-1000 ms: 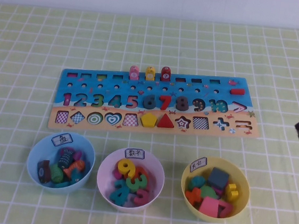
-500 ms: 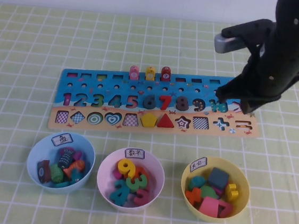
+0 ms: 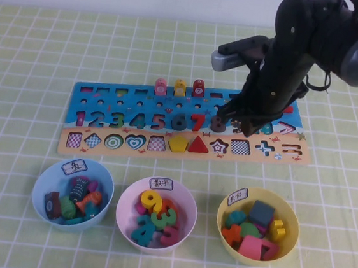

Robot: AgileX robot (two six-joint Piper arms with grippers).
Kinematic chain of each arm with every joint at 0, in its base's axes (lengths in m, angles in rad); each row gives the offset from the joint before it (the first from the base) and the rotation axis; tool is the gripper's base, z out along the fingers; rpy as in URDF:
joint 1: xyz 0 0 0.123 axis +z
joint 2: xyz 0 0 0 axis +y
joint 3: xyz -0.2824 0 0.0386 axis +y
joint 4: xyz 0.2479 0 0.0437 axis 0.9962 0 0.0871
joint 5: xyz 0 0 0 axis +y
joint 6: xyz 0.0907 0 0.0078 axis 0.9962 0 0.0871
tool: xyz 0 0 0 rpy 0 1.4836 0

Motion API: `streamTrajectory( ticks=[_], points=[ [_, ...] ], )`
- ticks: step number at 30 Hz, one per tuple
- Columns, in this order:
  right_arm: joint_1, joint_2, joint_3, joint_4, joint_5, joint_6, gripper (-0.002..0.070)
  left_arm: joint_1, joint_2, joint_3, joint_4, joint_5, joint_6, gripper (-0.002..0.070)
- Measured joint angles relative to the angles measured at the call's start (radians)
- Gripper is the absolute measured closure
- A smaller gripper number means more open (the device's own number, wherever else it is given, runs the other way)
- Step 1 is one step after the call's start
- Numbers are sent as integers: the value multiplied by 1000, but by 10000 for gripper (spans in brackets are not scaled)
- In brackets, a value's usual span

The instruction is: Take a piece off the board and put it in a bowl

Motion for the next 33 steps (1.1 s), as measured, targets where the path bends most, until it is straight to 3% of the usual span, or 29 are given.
streamTrajectory(
  ticks=[13,16,21,23,33],
  points=[
    [44,135,-181,-14,2,-70,672,0,0,0,0,0,0,680],
    [49,156,-211,-18,2,-77,575,0,0,0,0,0,0,680],
    [51,183,-248,-28,2,-77,283,0,0,0,0,0,0,680],
    [51,197,-260,-32,2,-60,225,0,0,0,0,0,0,680],
    [39,300,-361,-72,4,89,248,0,0,0,0,0,0,680]
  ],
)
